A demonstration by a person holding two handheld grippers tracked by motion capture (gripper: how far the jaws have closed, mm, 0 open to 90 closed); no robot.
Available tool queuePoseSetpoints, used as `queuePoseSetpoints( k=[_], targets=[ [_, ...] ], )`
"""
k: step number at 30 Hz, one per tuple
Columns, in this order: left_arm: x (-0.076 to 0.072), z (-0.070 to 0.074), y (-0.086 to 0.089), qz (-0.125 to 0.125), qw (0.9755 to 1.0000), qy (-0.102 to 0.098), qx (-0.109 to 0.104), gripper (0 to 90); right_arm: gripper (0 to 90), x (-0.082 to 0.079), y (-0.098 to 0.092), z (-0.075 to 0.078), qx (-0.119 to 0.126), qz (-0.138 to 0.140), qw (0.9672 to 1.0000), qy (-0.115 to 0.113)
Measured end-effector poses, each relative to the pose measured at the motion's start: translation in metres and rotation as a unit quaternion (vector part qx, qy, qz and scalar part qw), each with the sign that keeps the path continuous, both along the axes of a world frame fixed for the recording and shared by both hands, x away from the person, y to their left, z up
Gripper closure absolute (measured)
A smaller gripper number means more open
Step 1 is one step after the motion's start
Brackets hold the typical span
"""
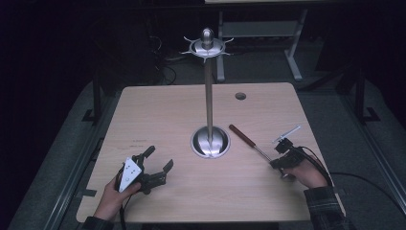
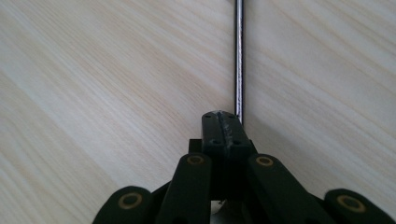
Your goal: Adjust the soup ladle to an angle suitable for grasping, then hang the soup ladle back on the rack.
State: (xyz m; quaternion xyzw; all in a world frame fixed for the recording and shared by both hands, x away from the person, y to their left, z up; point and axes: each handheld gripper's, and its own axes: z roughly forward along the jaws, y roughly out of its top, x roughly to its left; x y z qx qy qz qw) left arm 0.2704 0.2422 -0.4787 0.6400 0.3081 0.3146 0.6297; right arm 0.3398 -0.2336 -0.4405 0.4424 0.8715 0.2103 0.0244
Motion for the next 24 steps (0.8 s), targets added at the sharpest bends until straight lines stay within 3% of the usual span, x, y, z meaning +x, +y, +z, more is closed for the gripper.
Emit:
queuePoseSetpoints(
  k=[5, 12, 24],
  targets=[
    [0.0, 0.0, 0.0, 0.0, 1.0, -0.001, 0.001, 13.7, 89.8, 0.001, 0.001, 0.006, 0.02, 0.005, 0.9998, -0.007],
    [0.0, 0.0, 0.0, 0.001, 1.0, -0.001, 0.0, 13.7, 88.9, 0.012, 0.007, 0.021, 0.031, 0.008, 0.9992, -0.025],
    [-0.001, 0.0, 0.0, 0.002, 1.0, 0.0, -0.003, 13.7, 75.3, 0.035, 0.023, 0.029, 0.037, 0.005, 0.9988, -0.03]
  ],
)
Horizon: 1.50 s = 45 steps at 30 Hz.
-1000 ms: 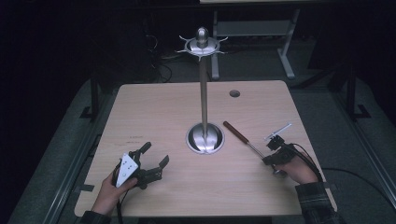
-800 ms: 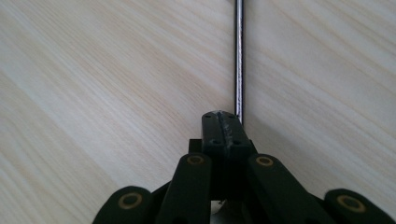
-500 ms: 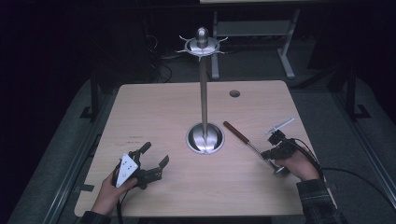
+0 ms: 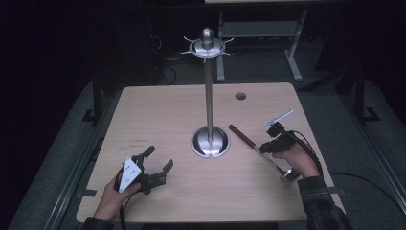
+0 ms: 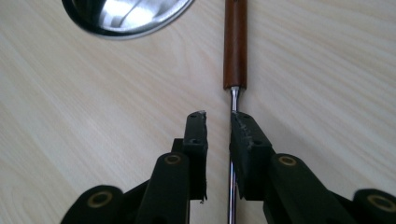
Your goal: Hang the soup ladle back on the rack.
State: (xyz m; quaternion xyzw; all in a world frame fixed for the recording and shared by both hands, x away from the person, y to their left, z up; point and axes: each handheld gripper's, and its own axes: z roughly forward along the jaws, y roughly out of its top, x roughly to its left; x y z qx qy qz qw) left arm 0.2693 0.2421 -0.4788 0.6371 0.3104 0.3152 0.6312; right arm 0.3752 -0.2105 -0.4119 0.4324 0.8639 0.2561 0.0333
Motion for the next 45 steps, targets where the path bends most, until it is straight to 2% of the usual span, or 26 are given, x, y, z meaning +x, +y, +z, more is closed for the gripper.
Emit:
queuePoseSetpoints(
  k=[6, 12, 21, 25, 35, 45],
  targets=[
    [0.0, 0.0, 0.0, -0.001, 1.0, 0.0, 0.001, 13.7, 70.7, 0.01, 0.01, -0.003, -0.009, -0.001, 1.0, 0.001],
    [0.001, 0.0, 0.0, -0.003, 1.0, 0.002, 0.003, 13.7, 68.7, 0.023, 0.022, -0.005, -0.021, 0.011, 0.9997, 0.002],
    [0.001, 0.0, 0.0, -0.004, 1.0, 0.002, 0.004, 13.7, 66.7, 0.042, 0.037, -0.008, -0.059, 0.028, 0.9978, 0.01],
    [0.001, 0.0, 0.0, -0.004, 1.0, 0.002, 0.003, 13.7, 66.5, 0.05, 0.04, -0.013, -0.066, 0.032, 0.9972, 0.015],
    [0.001, 0.0, 0.0, -0.004, 1.0, 0.002, 0.004, 13.7, 68.0, 0.059, 0.044, -0.026, -0.084, 0.036, 0.9955, 0.024],
    [0.001, 0.0, 0.0, -0.004, 1.0, 0.002, 0.004, 13.7, 71.0, 0.06, 0.049, -0.031, -0.097, 0.039, 0.9942, 0.027]
  ],
)
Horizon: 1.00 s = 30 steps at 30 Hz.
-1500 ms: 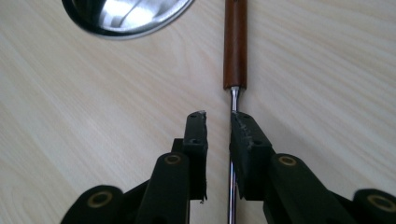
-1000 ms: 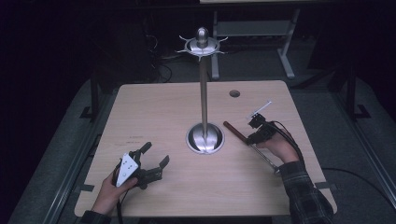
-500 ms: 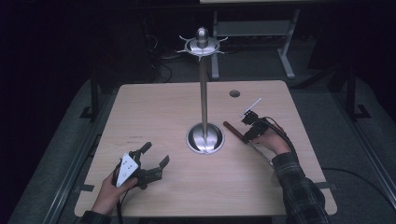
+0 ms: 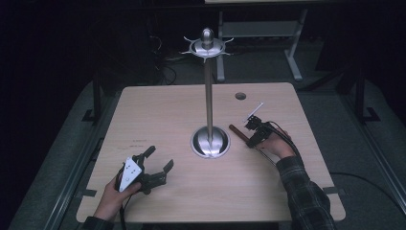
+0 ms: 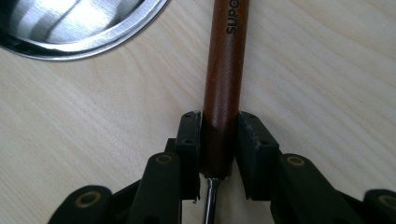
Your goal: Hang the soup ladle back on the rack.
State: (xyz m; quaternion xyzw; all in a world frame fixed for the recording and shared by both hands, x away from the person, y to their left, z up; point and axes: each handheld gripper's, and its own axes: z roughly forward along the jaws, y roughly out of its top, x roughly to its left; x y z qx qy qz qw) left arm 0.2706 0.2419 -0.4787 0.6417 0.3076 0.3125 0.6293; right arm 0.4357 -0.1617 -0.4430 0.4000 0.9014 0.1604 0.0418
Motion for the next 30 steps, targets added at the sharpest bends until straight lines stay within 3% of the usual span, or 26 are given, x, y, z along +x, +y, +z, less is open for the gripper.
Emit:
queuePoseSetpoints(
  k=[19, 30],
  targets=[
    [0.0, 0.0, 0.0, 0.0, 1.0, -0.001, -0.001, 13.7, 73.3, -0.003, -0.005, 0.006, 0.012, -0.015, 0.9998, -0.01],
    [0.0, 0.0, 0.0, 0.001, 1.0, -0.001, -0.001, 13.7, 73.4, -0.016, -0.022, 0.027, 0.071, -0.038, 0.995, -0.059]
  ],
)
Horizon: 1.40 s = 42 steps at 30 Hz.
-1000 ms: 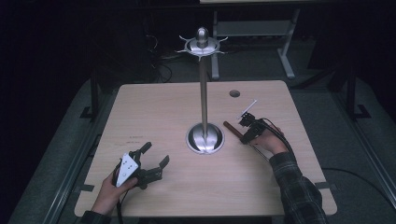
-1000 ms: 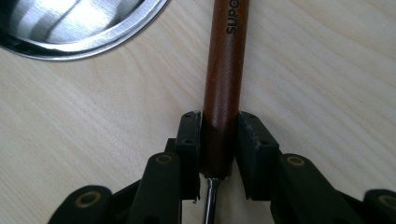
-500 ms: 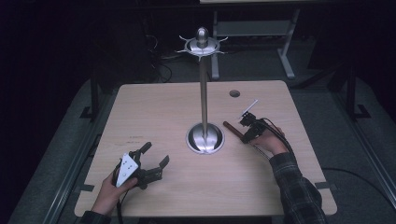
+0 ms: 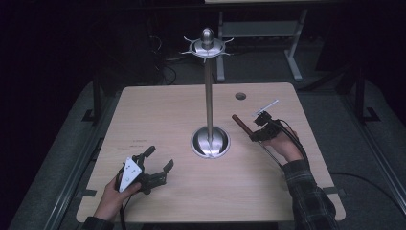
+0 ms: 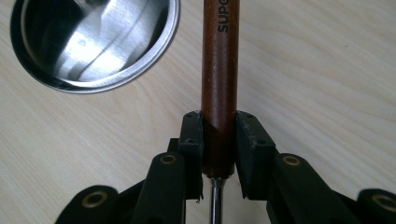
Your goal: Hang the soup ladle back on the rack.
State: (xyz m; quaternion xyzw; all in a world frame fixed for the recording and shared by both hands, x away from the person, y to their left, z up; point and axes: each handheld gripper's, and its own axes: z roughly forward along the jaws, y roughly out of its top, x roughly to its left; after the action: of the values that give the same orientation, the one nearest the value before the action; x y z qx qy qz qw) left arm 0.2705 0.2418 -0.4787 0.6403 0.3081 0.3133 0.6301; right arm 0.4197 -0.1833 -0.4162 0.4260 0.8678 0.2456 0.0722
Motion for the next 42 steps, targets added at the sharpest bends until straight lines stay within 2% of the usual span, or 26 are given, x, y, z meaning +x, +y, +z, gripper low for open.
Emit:
queuePoseSetpoints(
  k=[9, 15, 20, 22, 24, 31, 42],
  targets=[
    [0.0, 0.0, 0.0, 0.001, 1.0, -0.001, 0.0, 13.7, 73.4, -0.015, -0.009, 0.016, 0.021, -0.004, 0.9991, -0.037],
    [0.0, 0.0, 0.0, 0.001, 1.0, -0.001, 0.001, 13.7, 73.5, -0.026, -0.017, 0.032, 0.047, -0.011, 0.9965, -0.068],
    [-0.001, 0.0, 0.0, 0.001, 1.0, -0.002, 0.001, 13.7, 73.5, -0.036, -0.027, 0.043, 0.075, -0.011, 0.9922, -0.099],
    [-0.001, 0.0, 0.0, 0.001, 1.0, -0.003, 0.0, 13.7, 73.4, -0.04, -0.031, 0.046, 0.092, -0.007, 0.9887, -0.118],
    [-0.001, 0.0, 0.0, 0.0, 1.0, -0.003, 0.0, 13.7, 73.5, -0.042, -0.035, 0.048, 0.111, -0.008, 0.9857, -0.126],
    [-0.001, 0.0, 0.0, 0.0, 1.0, -0.002, -0.002, 13.7, 73.5, -0.045, -0.046, 0.052, 0.138, -0.01, 0.98, -0.143],
    [-0.001, 0.0, 0.0, -0.001, 1.0, -0.002, -0.001, 13.7, 73.6, -0.057, -0.06, 0.068, 0.185, -0.007, 0.9648, -0.187]
  ],
)
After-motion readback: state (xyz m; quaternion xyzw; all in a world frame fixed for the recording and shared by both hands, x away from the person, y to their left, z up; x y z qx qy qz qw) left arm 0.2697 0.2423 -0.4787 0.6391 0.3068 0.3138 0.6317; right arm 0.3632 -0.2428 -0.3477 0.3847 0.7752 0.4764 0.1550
